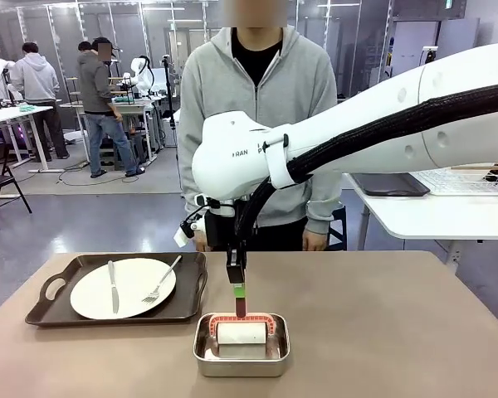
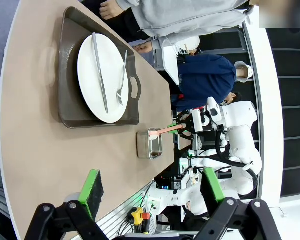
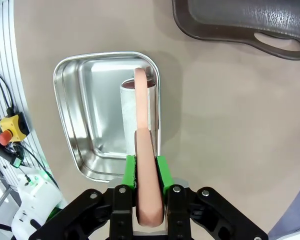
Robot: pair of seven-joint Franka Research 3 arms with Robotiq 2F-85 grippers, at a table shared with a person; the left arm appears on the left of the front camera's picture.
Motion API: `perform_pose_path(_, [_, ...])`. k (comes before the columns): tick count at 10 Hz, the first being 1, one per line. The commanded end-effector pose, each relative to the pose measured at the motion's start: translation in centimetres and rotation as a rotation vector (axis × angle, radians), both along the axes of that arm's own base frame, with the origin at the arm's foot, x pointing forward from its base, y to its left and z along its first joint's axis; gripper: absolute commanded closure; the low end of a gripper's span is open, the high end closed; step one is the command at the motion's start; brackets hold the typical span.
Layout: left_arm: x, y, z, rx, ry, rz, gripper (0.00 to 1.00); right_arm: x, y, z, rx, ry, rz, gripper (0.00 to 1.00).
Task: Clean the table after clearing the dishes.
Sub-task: Place the Lint Roller back on top of the Airtight Container.
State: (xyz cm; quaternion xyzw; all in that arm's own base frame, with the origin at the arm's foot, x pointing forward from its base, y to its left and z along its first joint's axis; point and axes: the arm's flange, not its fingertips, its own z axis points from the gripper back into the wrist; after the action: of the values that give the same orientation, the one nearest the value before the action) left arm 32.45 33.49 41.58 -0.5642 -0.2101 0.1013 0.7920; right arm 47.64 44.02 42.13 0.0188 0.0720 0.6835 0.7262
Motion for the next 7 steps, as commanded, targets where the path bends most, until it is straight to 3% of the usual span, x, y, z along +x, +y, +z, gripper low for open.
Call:
perform_pose_path(1, [-0.3,0.1,0.0,0.001,-0.008,-0.001,0.00,0.3,0.3,-1.5,-0.006,-0.061,0.011,0.78])
perform_pose_path(7, [-0.3,0.1,0.0,0.001,-0.008,-0.001,0.00,0.7,-0.8,-1.0,0.029,-0.048,0.011,0.75])
